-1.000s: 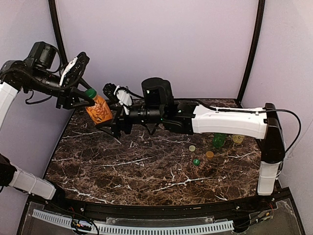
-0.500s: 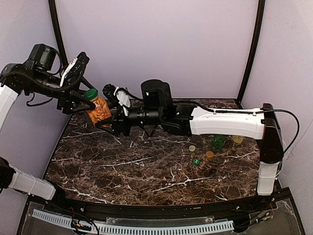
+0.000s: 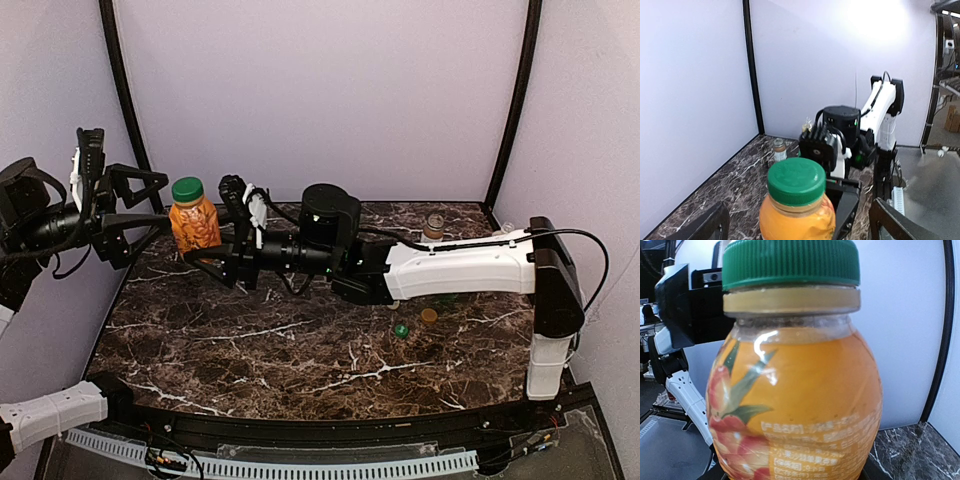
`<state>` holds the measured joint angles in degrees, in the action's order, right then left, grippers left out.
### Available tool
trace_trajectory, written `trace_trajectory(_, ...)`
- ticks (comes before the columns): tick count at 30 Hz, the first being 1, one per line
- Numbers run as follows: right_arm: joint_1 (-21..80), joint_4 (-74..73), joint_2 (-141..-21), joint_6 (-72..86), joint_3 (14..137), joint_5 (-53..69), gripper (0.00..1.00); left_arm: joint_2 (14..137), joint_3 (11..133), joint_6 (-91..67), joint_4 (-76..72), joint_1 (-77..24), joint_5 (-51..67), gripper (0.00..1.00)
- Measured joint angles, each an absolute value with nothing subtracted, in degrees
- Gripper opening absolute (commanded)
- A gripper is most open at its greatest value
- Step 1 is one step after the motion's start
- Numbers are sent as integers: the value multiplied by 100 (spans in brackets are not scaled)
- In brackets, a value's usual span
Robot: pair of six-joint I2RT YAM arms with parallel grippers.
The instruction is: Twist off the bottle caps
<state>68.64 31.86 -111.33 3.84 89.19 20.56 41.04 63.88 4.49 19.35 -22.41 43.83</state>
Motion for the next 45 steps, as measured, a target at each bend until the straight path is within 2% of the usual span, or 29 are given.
trace_trajectory(5,7059,3636,-11133,370,8910,2078,42,4115,6003,-475,786,-2246,4648,92)
trace_trajectory(15,7111,3697,-11135,351,9056,2073,42,4038,5417,-926,239,-2270,5411,82)
trace_trajectory(20,7113,3627,-11163,351,9264,2097,42,4053,5308,-893,130,-2333,5537,70)
trace_trajectory(25,7113,3592,-11192,364,9382,2108,42,4119,5312,-781,-119,-2338,5561,63)
trace_trajectory(31,7113,3551,-11225,333,9504,2110,44,4130,5321,-766,-307,-2335,5570,38)
trace_trajectory(36,7113,3551,-11231,318,9515,2110,60,4130,5321,-738,-322,-2335,5570,21)
trace_trajectory(39,7113,3548,-11229,274,9515,2084,61,4128,5321,-709,-327,-2335,5575,10)
trace_trajectory(40,7113,3548,-11229,259,9513,2073,58,4123,5321,-701,-329,-2338,5575,10)
trace_trajectory(41,7116,3546,-11227,244,9509,2062,55,4123,5319,-687,-327,-2338,5577,16)
trace_trajectory(42,7118,3544,-11220,231,9502,2051,54,4121,5319,-670,-327,-2338,5577,25)
trace_trajectory(43,7120,3538,-11216,215,9500,2049,53,4119,5319,-666,-327,-2338,5575,44)
trace_trajectory(45,7122,3496,-11198,189,9500,2047,53,4119,5315,-659,-340,-2338,5592,57)
